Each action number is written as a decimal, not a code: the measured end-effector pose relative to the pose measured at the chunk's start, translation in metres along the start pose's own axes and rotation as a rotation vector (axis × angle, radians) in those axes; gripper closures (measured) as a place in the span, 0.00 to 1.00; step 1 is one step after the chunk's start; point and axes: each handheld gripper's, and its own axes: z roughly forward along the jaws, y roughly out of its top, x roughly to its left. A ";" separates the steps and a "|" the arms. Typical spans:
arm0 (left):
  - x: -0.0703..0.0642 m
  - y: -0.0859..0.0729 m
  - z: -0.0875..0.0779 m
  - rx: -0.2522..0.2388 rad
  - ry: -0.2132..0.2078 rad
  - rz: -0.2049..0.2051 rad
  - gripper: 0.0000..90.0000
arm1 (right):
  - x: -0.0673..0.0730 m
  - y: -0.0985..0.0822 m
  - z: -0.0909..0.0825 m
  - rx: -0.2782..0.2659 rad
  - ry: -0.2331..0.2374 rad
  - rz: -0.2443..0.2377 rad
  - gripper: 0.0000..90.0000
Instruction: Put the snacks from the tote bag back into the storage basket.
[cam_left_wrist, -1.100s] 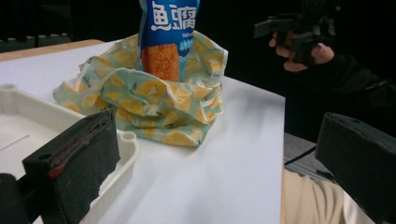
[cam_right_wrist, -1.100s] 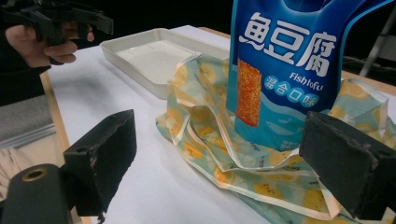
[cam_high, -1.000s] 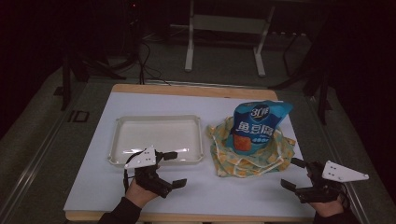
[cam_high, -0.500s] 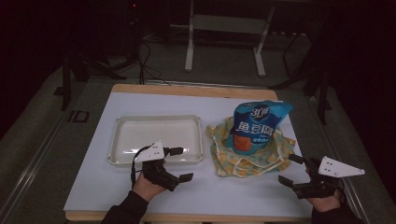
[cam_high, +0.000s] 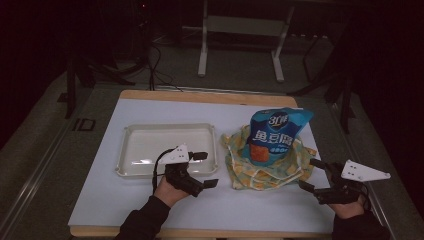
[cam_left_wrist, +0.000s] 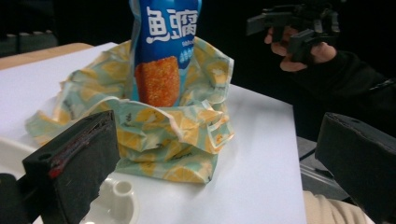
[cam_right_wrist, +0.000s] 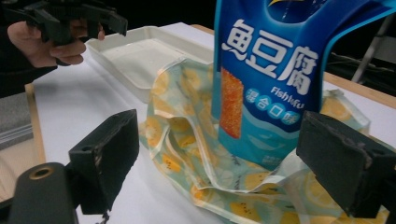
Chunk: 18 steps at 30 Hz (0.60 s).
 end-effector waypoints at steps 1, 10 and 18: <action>0.001 0.001 0.002 0.002 -0.009 0.000 0.00 | -0.001 0.001 0.000 -0.005 0.000 0.002 0.14; 0.006 0.016 0.021 0.016 -0.013 0.019 0.00 | -0.012 0.010 0.002 -0.006 -0.014 -0.003 0.14; 0.012 0.027 0.042 0.028 -0.016 0.031 0.00 | -0.019 0.018 0.007 0.003 -0.039 -0.029 0.16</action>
